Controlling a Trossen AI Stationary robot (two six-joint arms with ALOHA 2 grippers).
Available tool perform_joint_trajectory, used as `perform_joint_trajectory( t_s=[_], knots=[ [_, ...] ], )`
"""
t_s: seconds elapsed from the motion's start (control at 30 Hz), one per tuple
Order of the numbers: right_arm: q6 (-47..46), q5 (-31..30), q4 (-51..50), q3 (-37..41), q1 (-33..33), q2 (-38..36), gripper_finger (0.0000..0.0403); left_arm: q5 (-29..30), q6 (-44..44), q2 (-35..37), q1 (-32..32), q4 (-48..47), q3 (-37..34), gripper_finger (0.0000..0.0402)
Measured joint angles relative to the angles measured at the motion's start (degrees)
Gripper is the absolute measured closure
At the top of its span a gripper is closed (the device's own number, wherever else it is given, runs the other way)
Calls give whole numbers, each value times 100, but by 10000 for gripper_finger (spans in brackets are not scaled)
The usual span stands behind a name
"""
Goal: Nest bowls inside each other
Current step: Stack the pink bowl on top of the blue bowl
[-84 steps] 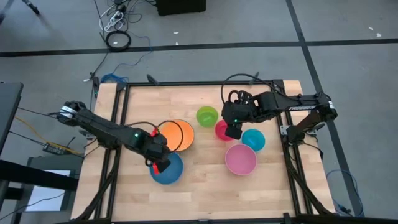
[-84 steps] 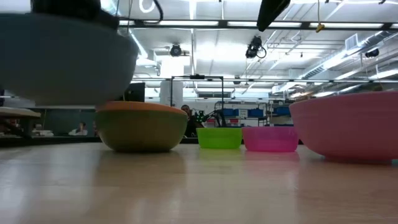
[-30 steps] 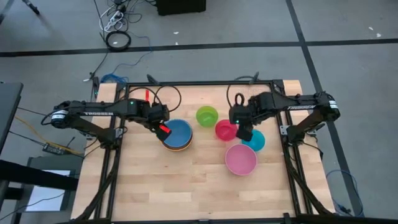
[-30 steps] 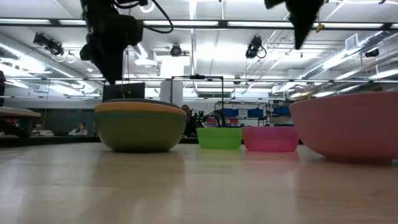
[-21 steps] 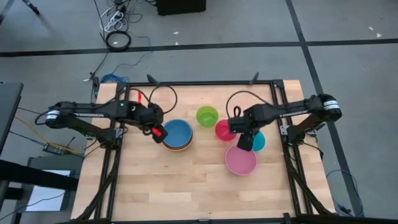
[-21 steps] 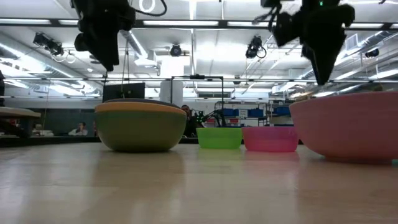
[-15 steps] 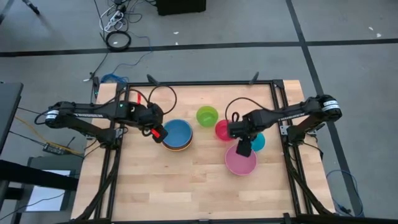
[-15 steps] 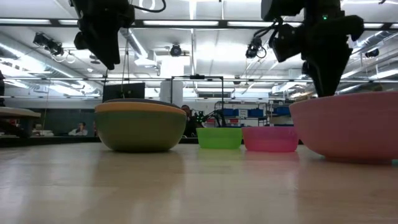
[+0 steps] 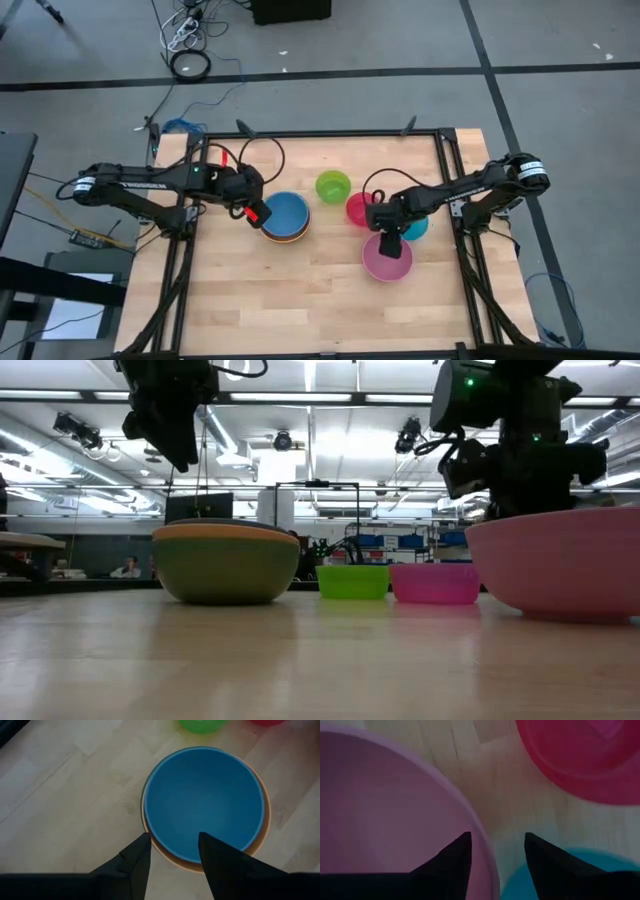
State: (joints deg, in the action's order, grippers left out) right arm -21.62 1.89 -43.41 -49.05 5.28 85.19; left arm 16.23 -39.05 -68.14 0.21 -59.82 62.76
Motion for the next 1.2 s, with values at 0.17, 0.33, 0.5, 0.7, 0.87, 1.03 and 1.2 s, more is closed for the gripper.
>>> perform_joint_trajectory(
  t_s=[0.17,0.33,0.5,0.7,0.87,1.03,1.2],
  knots=[
    [161,-16,197,66,0,0,276,46,0,0,0,1,0,229],
    [358,154,233,32,6,0,377,222,2,0,0,1,0,229],
    [437,249,206,-23,46,0,399,243,2,0,0,1,0,229],
    [775,184,213,-808,9,0,402,318,2,0,0,95,0,229],
    [1206,-78,574,-1703,-172,0,402,324,143,0,0,394,0,229],
    [1766,-209,1847,-2101,-518,0,402,367,137,1,0,994,0,229],
    [2058,-177,3026,-2110,-930,85,403,367,454,195,0,2052,0,229]
  ],
)
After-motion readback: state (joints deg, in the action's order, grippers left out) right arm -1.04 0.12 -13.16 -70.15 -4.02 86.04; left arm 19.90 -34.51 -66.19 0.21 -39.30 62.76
